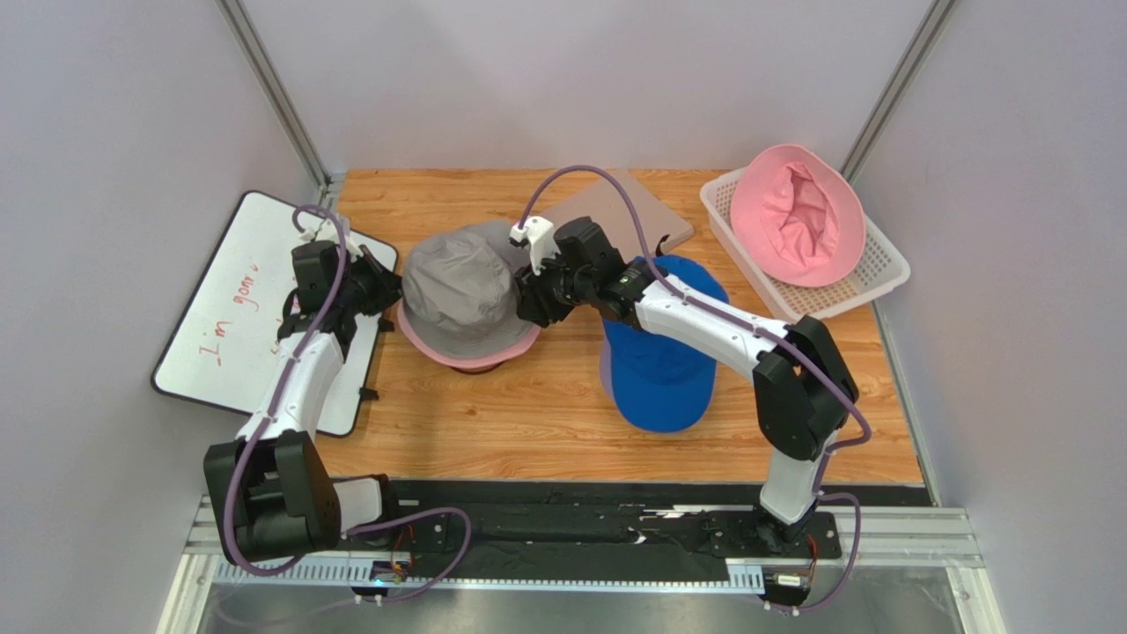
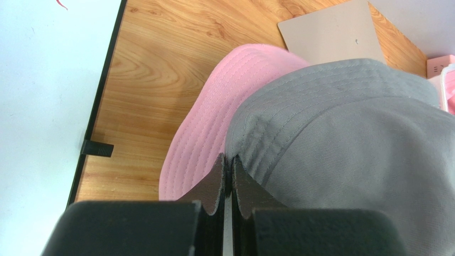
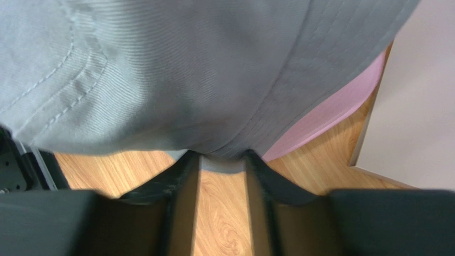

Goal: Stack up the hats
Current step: Stack the hat on the hat, then pick up the hat from the bin, then stack the hat on the hat.

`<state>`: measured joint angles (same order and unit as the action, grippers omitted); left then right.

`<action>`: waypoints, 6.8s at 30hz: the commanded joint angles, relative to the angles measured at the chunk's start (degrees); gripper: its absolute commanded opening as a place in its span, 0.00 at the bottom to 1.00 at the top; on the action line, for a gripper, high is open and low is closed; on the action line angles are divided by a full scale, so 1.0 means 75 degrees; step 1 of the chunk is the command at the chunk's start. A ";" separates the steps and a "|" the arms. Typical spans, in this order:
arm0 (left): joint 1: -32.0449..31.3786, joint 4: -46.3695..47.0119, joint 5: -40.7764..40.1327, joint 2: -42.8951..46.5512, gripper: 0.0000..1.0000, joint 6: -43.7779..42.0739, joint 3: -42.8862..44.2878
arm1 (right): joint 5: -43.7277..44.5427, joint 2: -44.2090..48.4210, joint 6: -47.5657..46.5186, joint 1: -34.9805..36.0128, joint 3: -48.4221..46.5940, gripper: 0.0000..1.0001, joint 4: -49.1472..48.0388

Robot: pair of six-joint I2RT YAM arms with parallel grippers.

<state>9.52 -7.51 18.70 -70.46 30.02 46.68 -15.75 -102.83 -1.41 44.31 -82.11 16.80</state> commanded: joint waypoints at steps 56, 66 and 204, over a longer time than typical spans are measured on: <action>-0.0484 0.0122 0.1128 -0.2477 0.00 -0.0944 0.2601 | -0.5517 -0.2813 0.3339 -0.2241 -0.3455 0.59 -0.1677; -0.0496 0.0076 0.0941 -0.2477 0.00 -0.0921 0.2613 | -0.3353 -0.3680 0.3083 -0.2276 -0.4684 0.00 0.0243; -0.2815 -0.3010 0.1219 0.2491 1.00 -0.0736 0.4628 | 0.4102 0.2051 -0.2188 -0.2900 -0.4509 0.00 -0.0890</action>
<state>-8.78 -34.04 19.59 -53.65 18.70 77.49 7.55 -83.90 -11.14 14.31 -115.87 14.72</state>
